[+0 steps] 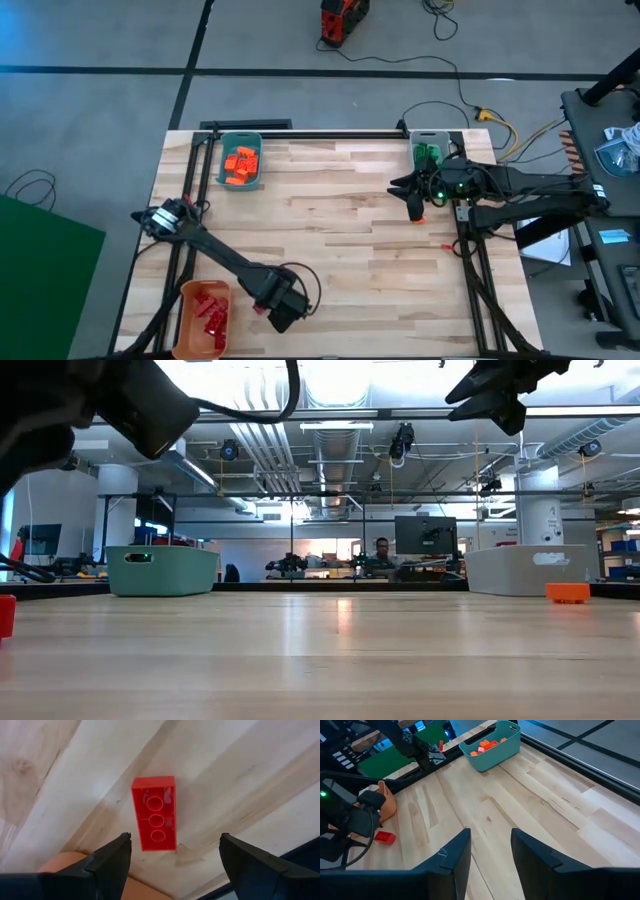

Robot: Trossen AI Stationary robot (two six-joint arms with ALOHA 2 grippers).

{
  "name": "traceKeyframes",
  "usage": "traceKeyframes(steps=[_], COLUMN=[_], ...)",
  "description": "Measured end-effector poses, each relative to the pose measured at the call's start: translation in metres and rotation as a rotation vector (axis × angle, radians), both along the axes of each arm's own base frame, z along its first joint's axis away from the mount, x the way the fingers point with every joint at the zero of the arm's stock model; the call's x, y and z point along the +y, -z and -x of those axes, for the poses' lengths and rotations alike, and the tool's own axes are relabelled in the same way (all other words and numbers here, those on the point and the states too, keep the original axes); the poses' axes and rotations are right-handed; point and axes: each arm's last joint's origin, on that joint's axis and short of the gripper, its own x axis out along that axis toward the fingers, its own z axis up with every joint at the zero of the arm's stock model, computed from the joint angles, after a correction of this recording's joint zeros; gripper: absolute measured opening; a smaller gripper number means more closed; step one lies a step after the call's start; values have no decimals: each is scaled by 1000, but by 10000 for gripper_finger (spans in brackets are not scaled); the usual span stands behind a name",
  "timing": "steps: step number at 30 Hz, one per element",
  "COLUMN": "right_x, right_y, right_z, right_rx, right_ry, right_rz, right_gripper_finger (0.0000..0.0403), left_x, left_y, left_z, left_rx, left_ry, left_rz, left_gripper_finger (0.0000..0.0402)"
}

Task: Sort blocks
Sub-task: Put the red game piece into the orange bin

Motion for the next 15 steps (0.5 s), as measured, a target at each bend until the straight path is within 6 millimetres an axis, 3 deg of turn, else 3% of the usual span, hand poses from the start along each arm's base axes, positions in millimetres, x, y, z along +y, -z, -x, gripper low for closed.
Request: traceKeyframes(steps=[15], right_x=[0], right_y=[3], right_z=[1], right_rx=[26], right_ry=[0], right_rz=[-1], right_gripper_finger=[139], left_x=[3], left_y=[36], left_z=[3], left_rx=[49], left_ry=[36], left_rz=[-48], left_gripper_finger=[277])
